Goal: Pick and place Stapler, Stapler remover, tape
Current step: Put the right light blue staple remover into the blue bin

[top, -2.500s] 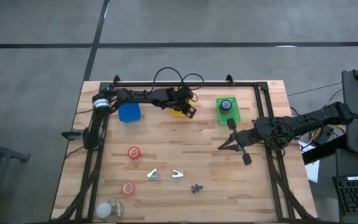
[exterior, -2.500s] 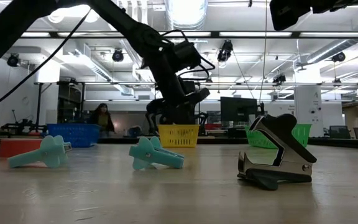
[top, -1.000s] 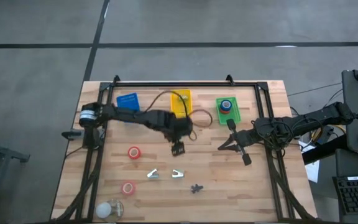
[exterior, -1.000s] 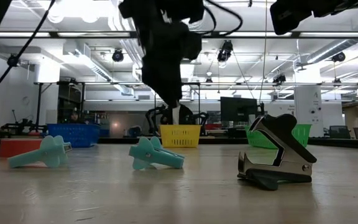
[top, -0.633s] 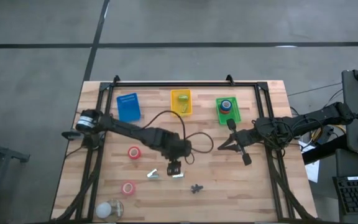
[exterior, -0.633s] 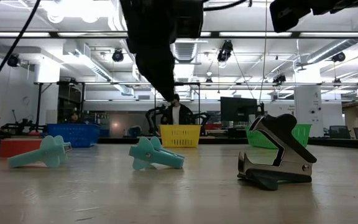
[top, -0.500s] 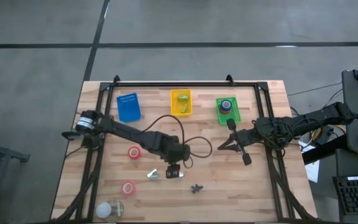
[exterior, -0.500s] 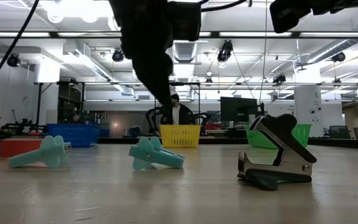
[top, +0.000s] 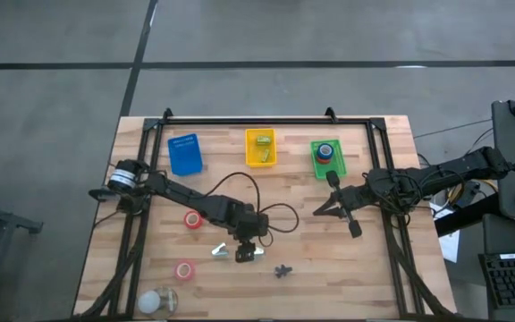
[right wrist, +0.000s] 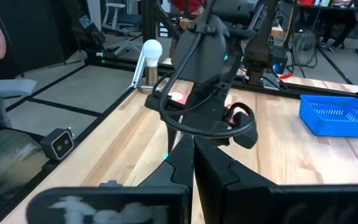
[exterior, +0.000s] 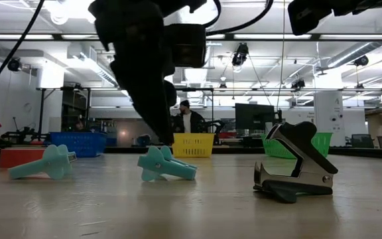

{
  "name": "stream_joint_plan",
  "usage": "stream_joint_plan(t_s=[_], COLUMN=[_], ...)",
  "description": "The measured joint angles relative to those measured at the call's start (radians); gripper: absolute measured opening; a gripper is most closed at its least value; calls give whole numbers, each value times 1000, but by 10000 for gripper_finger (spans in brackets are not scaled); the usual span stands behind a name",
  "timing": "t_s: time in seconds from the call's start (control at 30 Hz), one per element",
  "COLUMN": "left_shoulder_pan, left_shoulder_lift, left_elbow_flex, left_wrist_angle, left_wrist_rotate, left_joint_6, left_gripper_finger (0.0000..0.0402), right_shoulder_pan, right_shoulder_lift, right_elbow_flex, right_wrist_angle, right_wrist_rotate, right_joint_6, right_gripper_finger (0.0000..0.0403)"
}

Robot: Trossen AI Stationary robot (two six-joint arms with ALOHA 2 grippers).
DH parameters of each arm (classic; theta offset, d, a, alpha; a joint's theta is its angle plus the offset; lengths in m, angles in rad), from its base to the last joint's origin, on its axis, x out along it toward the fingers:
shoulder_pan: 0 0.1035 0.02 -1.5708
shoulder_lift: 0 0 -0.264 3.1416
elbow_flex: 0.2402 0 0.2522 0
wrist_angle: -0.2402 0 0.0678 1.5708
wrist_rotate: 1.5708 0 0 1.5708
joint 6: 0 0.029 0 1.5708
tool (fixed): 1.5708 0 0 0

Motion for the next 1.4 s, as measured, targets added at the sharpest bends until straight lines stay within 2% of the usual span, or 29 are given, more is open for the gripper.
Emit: stream_joint_plan(t_s=[0.23, 0.6, 0.73, 1.13, 1.4], left_shoulder_pan=[-1, -2, -2, -2, 2], left_shoulder_lift=[0, 0, 0, 0, 0], left_elbow_flex=[-54, -97, -111, -112, -112], left_wrist_angle=[90, 130, 137, 160, 168], left_wrist_rotate=[-15, -35, -38, -38, -36], left_joint_6=[-8, -7, -8, -15, -11], left_gripper_finger=[245, 237, 211, 97, 42], right_shoulder_pan=[0, 0, 0, 0, 0], right_shoulder_lift=[0, 0, 0, 0, 0], right_elbow_flex=[0, 0, 0, 0, 0], right_wrist_angle=[-3, -3, -3, -3, -3], right_wrist_rotate=[0, 0, 0, 0, 0], right_joint_6=[0, -10, -8, -6, -4], right_gripper_finger=[8, 8, 8, 8, 8])
